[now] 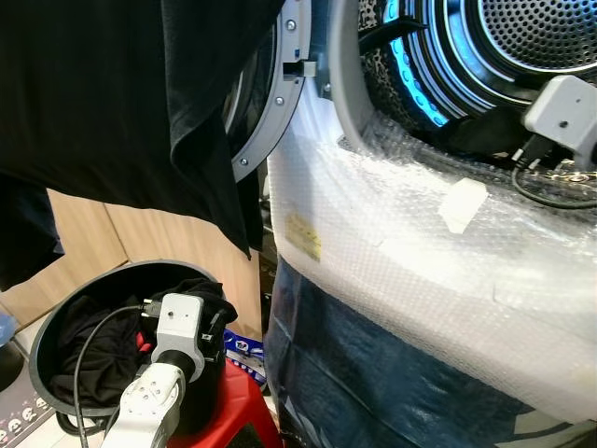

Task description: Clothes washing

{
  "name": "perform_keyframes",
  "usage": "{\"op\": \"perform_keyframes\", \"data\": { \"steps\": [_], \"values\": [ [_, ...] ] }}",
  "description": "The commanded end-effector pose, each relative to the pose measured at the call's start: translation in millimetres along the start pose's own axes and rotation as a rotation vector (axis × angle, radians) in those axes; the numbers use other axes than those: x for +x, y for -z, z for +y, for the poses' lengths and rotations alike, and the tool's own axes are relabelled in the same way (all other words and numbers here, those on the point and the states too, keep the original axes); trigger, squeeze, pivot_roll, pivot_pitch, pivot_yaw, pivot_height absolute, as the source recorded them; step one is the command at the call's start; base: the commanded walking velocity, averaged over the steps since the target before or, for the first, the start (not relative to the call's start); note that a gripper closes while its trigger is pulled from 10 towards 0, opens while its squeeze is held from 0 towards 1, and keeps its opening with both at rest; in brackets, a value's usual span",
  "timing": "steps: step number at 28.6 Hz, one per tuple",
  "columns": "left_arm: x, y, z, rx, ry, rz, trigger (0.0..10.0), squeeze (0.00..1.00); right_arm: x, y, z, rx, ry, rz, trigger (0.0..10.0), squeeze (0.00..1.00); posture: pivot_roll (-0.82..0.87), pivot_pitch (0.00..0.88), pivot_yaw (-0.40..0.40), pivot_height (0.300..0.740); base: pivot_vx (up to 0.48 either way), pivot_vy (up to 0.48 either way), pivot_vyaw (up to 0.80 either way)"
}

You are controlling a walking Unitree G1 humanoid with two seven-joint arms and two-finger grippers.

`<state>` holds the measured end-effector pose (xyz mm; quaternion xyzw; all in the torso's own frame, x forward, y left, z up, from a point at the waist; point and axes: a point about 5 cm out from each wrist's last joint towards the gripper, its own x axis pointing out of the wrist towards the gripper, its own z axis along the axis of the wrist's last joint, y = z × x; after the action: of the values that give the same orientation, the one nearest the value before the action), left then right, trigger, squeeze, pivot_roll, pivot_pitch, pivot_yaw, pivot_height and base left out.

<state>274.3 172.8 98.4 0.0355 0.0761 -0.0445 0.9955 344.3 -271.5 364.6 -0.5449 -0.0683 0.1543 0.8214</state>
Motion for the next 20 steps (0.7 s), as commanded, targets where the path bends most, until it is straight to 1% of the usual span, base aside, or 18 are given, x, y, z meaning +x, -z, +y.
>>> {"op": "perform_keyframes", "data": {
  "steps": [1,4,7,8,9,12,13,14,15,19,20],
  "values": [
    [0.3,3.8,-0.5,0.004,0.005,0.027,10.0,0.00,-13.7,1.6,-13.8,-0.030,0.046,0.021,10.0,0.00,-0.01,0.000,-0.003,0.740,0.000,0.000,0.00],
    [0.3,3.3,0.2,0.005,0.004,0.025,10.0,0.00,-16.3,3.2,-15.1,-0.047,0.039,0.025,10.0,0.00,-0.01,0.000,-0.003,0.740,0.000,0.000,0.00],
    [0.2,3.7,1.7,0.006,0.000,0.027,10.0,0.00,-15.0,2.4,-20.2,-0.028,0.050,0.010,10.0,0.00,-0.02,0.000,0.002,0.740,0.000,0.000,0.00],
    [0.1,3.9,1.9,0.008,0.000,0.028,10.0,0.00,-13.4,-0.2,-21.1,-0.001,0.049,-0.012,10.0,0.00,-0.03,0.000,0.001,0.740,0.000,0.000,0.00],
    [-0.1,4.2,2.2,0.008,-0.001,0.028,10.0,0.00,-9.4,-7.1,-22.9,0.066,0.039,-0.070,10.0,0.00,-0.02,0.000,-0.001,0.740,0.000,0.000,0.00],
    [0.2,4.3,2.7,0.007,-0.004,0.028,10.0,0.00,-1.2,-14.6,-22.6,0.151,0.010,-0.131,10.0,0.00,-0.02,0.000,-0.006,0.740,0.000,0.000,0.00],
    [0.3,4.2,2.4,0.007,-0.004,0.028,10.0,0.00,3.1,-16.7,-20.2,0.184,-0.018,-0.151,10.0,0.00,-0.02,0.000,-0.006,0.740,0.000,0.000,0.00],
    [0.5,4.2,2.2,0.006,-0.004,0.028,10.0,0.00,5.3,-17.7,-18.3,0.197,-0.036,-0.163,10.0,0.00,-0.02,0.000,-0.007,0.740,0.000,0.000,0.00],
    [0.6,4.2,1.7,0.005,-0.003,0.029,10.0,0.00,12.8,-18.0,-10.6,0.251,-0.096,-0.180,10.0,0.00,-0.02,0.000,-0.008,0.740,0.000,0.000,0.00],
    [-0.2,4.6,2.2,0.005,-0.003,0.029,10.0,0.00,25.9,-14.7,0.3,0.343,-0.172,-0.166,10.0,0.00,-0.02,0.000,-0.008,0.740,0.000,0.000,0.00],
    [-0.5,4.8,2.3,0.006,-0.004,0.030,10.0,0.00,30.5,-13.9,3.7,0.399,-0.206,-0.171,10.0,0.00,-0.01,0.000,-0.012,0.740,0.000,0.000,0.00]
  ]
}}
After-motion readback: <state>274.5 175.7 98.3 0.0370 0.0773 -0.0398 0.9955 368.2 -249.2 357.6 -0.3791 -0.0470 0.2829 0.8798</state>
